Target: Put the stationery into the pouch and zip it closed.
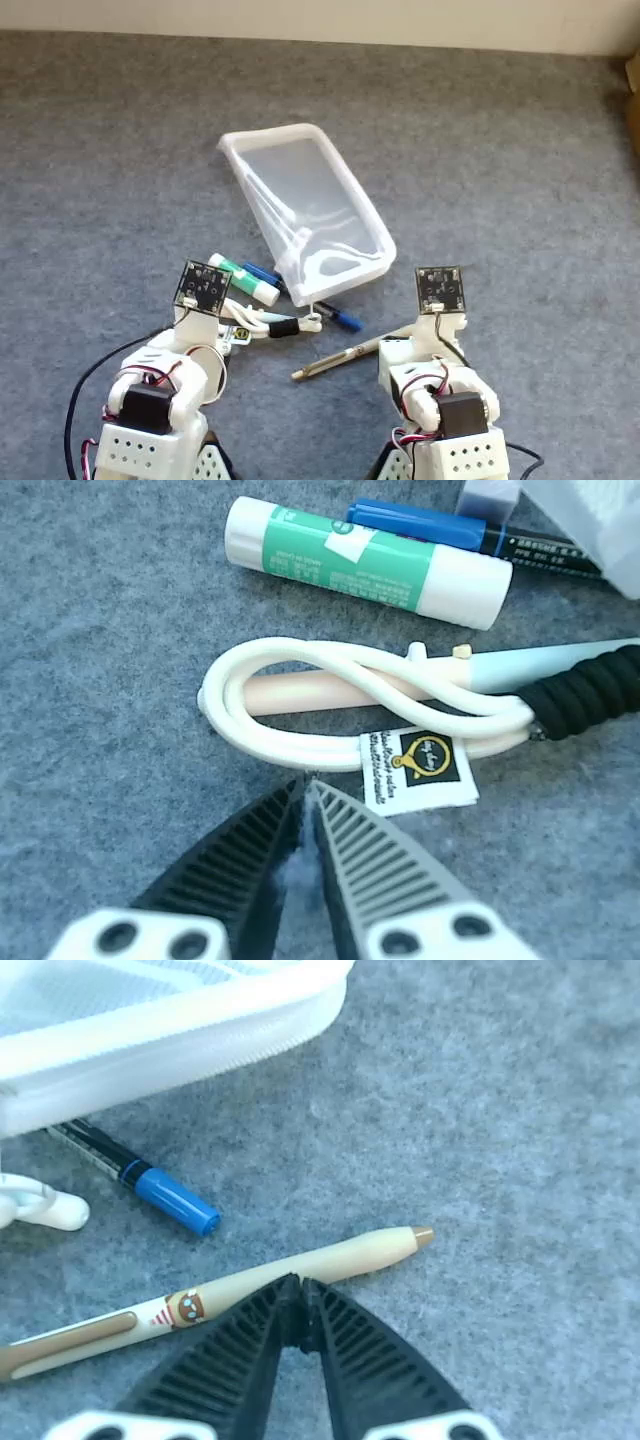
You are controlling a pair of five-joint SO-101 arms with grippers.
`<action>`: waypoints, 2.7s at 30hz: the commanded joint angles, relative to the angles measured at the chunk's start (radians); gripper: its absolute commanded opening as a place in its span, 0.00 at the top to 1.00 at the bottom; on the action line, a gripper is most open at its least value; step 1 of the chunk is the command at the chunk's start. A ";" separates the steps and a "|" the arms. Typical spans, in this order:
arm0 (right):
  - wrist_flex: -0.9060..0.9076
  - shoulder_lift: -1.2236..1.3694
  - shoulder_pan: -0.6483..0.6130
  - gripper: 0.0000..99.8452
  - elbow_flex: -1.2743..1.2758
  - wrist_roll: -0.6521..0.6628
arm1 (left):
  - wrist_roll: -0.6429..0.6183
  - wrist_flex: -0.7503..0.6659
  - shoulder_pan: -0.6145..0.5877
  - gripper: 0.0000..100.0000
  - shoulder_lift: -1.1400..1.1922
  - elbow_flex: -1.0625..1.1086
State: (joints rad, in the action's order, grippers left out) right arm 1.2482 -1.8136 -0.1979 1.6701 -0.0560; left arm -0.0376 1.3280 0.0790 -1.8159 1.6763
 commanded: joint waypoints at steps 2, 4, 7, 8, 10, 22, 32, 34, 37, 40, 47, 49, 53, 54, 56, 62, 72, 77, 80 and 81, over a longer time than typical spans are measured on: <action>0.008 -0.021 -0.002 0.99 0.147 -0.002 | 0.008 0.006 -0.013 0.99 -0.004 0.019; 0.008 -0.021 -0.001 0.99 0.101 -0.002 | 0.008 0.006 -0.013 0.99 -0.004 0.019; -0.001 -0.021 -0.001 0.99 -0.001 -0.008 | 0.008 0.006 -0.013 0.99 -0.004 0.019; -0.008 -0.021 -0.004 0.99 -0.041 -0.008 | 0.008 0.006 -0.013 0.99 -0.004 0.019; -0.048 -0.012 -0.004 0.99 -0.116 -0.009 | 0.008 0.006 -0.013 0.99 -0.004 0.019; -0.015 0.260 -0.070 1.00 -0.544 -0.224 | 0.008 0.006 -0.013 0.99 -0.004 0.019; -0.001 0.737 -0.418 0.87 -0.773 -0.410 | 0.008 0.006 -0.013 0.99 -0.004 0.019; -0.001 0.800 -0.461 0.80 -0.779 -0.454 | 0.008 0.006 -0.013 0.99 -0.004 0.019; -0.047 0.866 -0.504 0.78 -0.780 -0.471 | 0.008 0.006 -0.013 0.99 -0.004 0.019; -0.163 0.924 -0.530 0.79 -0.777 -0.473 | 0.008 0.006 -0.013 0.99 -0.004 0.019; -0.344 1.052 -0.558 0.82 -0.771 -0.474 | 0.008 0.006 -0.013 0.99 -0.004 0.019; -0.363 1.099 -0.558 0.82 -0.771 -0.476 | 0.008 0.006 -0.013 0.99 -0.004 0.019; -0.404 1.190 -0.558 0.82 -0.771 -0.539 | 0.008 0.006 -0.013 0.99 -0.004 0.019; -0.404 1.210 -0.558 0.82 -0.773 -0.554 | 0.008 0.006 -0.013 0.99 -0.004 0.019; -0.412 1.244 -0.558 0.82 -0.777 -0.577 | 0.008 0.006 -0.013 0.99 -0.004 0.019; -0.453 1.345 -0.558 0.82 -0.779 -0.647 | 0.008 0.006 -0.013 0.99 -0.004 0.019; -0.453 1.446 -0.475 1.00 -0.808 -0.548 | 0.008 0.006 -0.013 0.99 -0.004 0.019; -0.440 1.445 -0.395 0.99 -0.843 -0.377 | 0.008 0.006 -0.013 0.99 -0.004 0.019; -0.358 1.445 -0.349 0.99 -0.905 -0.244 | 0.008 0.006 -0.013 0.99 -0.004 0.019; -0.318 1.445 -0.338 0.99 -0.935 -0.210 | 0.008 0.006 -0.013 0.99 -0.004 0.019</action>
State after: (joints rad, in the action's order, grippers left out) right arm 0.8523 -0.3575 -0.5846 0.8477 -0.3751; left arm -0.0376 1.3280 0.0790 -1.8159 1.6763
